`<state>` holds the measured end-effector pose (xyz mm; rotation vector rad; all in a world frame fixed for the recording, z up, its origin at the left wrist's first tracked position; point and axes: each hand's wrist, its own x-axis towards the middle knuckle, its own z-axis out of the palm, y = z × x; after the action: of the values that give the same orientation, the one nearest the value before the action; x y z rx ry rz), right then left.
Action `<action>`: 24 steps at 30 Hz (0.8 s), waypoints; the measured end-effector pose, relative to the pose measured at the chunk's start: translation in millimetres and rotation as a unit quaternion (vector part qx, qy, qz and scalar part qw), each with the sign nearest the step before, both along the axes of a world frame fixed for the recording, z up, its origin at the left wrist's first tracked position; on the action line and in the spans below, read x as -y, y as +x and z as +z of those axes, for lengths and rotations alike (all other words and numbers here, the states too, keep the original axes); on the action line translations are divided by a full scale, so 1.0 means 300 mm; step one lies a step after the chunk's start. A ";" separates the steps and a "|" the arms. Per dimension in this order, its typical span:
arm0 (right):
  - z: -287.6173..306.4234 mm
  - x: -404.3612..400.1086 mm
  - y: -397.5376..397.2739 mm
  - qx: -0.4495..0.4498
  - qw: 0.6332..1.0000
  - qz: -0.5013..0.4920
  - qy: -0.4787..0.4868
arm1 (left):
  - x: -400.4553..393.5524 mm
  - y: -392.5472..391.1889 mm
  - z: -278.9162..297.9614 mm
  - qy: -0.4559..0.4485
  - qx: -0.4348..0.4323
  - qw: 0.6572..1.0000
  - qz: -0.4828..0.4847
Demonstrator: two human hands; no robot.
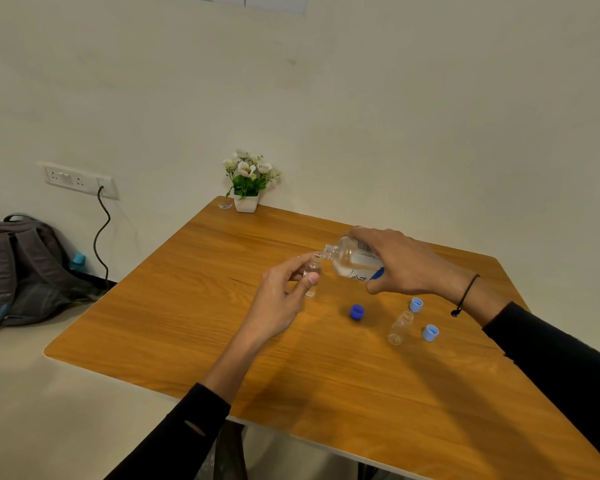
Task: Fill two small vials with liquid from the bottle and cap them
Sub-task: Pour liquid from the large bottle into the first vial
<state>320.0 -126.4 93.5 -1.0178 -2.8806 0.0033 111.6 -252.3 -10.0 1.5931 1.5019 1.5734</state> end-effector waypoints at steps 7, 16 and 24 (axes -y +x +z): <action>-0.024 0.013 -0.004 -0.030 0.999 0.002 -0.020 | 0.000 -0.003 0.007 0.008 0.003 1.000 0.001; -0.048 0.034 -0.004 -0.044 0.999 -0.013 -0.013 | 0.007 0.003 0.016 0.020 0.004 1.000 -0.001; -0.063 0.060 -0.024 -0.073 0.997 -0.018 -0.016 | 0.011 -0.002 0.045 0.032 0.012 0.999 0.006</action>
<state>312.9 -144.4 74.7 -1.0283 -2.7391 0.1156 111.0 -255.5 3.4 1.5959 1.4647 1.6588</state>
